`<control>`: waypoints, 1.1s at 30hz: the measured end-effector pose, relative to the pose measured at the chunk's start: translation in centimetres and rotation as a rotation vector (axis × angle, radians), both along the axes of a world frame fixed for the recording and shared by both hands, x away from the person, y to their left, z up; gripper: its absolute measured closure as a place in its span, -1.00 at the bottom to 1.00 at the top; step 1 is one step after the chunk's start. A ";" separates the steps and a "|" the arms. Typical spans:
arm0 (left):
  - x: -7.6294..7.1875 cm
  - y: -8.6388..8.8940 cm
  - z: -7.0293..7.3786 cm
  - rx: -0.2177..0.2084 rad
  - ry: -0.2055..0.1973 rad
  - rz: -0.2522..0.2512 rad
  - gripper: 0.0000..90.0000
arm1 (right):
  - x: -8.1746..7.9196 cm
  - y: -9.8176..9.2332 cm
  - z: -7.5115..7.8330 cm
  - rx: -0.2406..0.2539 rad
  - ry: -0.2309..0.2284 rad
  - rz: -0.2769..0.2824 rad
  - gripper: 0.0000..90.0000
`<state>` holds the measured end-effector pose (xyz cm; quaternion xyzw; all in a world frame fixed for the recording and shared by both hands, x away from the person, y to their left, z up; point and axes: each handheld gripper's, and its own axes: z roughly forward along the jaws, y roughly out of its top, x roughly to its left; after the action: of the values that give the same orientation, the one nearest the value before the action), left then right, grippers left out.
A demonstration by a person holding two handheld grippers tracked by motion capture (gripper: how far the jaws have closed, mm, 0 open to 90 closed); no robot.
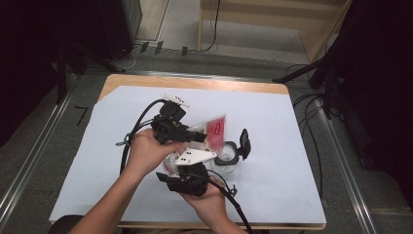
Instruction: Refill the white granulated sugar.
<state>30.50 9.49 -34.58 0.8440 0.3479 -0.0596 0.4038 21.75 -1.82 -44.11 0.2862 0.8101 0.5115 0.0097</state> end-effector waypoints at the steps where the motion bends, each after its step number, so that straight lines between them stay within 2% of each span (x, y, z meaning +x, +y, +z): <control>1: 0.0 0.0 0.0 0.001 -0.001 0.000 0.68 | 0.0 0.0 0.0 0.000 0.000 0.000 0.39; 15: -0.1 -0.1 0.0 0.011 0.010 0.009 0.71 | -0.1 0.0 0.0 -0.003 -0.004 0.005 0.39; 20: -0.1 -0.1 0.0 -0.005 0.021 0.004 0.71 | -0.1 0.0 0.0 -0.007 -0.007 0.003 0.39; 33: -0.2 -0.2 0.1 -0.001 0.019 0.003 0.72 | -0.2 0.0 0.0 -0.009 -0.010 0.003 0.39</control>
<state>30.27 9.24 -34.49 0.8428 0.3529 -0.0673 0.4008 21.56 -1.80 -44.07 0.2822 0.8128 0.5093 0.0144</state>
